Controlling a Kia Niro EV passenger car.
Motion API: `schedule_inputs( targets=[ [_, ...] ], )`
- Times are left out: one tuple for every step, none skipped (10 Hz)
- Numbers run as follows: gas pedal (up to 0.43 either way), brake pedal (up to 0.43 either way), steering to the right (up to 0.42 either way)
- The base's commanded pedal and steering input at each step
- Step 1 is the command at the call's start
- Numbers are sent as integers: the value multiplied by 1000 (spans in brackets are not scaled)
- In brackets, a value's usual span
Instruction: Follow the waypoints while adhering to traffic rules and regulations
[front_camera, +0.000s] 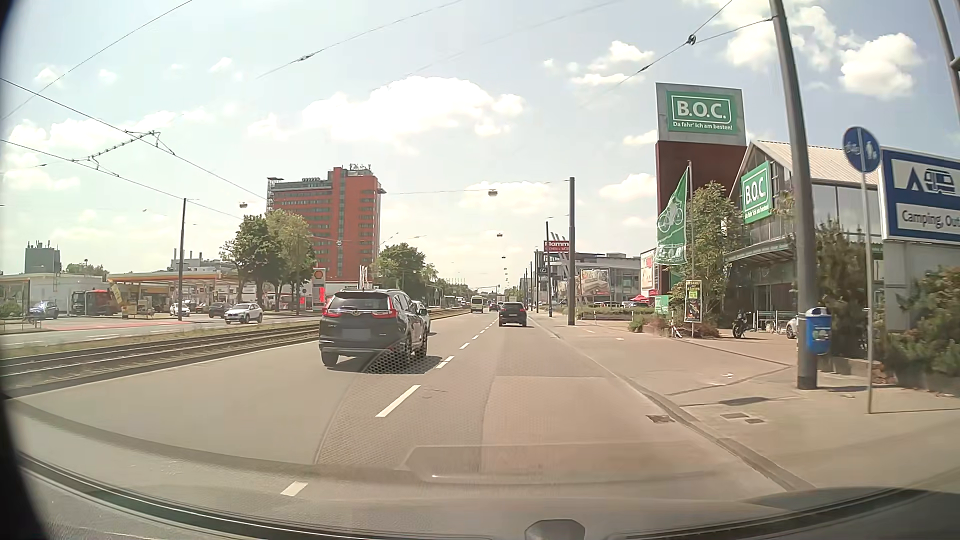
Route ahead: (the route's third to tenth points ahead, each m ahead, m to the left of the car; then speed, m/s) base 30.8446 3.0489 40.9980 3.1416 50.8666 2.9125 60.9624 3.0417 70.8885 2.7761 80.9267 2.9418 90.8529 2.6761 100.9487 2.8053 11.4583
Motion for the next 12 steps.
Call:
schedule_inputs(
  targets=[
    [79, 30, 4],
    [79, 30, 3],
    [79, 30, 3],
    [79, 30, 2],
    [79, 30, 3],
    [79, 30, 2],
    [79, 30, 2],
    [79, 30, 3],
    [79, 30, 2],
    [79, 30, 2],
    [79, 30, 2],
    [79, 30, 2]
  ],
)
